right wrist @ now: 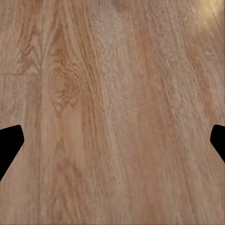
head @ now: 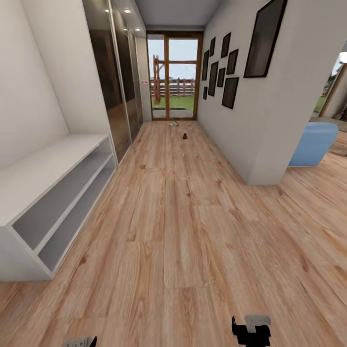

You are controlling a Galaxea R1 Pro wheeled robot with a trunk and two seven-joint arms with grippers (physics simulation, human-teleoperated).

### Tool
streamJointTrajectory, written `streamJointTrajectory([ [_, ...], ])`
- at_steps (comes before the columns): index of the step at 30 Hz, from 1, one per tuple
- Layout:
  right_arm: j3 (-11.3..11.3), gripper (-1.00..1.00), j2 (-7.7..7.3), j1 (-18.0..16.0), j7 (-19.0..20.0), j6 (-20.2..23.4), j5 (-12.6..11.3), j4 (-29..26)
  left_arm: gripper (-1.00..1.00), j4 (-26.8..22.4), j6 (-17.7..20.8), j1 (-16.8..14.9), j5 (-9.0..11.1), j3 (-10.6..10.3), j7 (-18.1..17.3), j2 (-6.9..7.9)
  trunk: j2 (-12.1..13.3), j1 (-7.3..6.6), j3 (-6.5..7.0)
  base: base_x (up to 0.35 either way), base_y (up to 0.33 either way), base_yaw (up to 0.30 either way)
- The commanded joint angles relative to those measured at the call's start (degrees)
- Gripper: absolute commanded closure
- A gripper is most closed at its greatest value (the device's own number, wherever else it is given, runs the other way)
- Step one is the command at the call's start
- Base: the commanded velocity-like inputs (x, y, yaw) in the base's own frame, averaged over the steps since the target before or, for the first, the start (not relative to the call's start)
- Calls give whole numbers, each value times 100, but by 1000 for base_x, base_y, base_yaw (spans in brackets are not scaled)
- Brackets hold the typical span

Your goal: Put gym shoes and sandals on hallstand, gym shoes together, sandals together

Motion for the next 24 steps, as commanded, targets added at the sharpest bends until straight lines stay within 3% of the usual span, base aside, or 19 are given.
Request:
streamJointTrajectory([
  [1, -45, -100, 0, -4, -19, -16, 61, 6, -100, 5, -4, -4, 53, 20, -57, -1, -2, 2, -5, 337, 0, 0],
  [24, -48, -100, 0, -4, -17, -16, 60, 6, -100, 5, -3, -1, 53, 20, -57, -1, -2, 2, 47, 337, 0, 0],
])
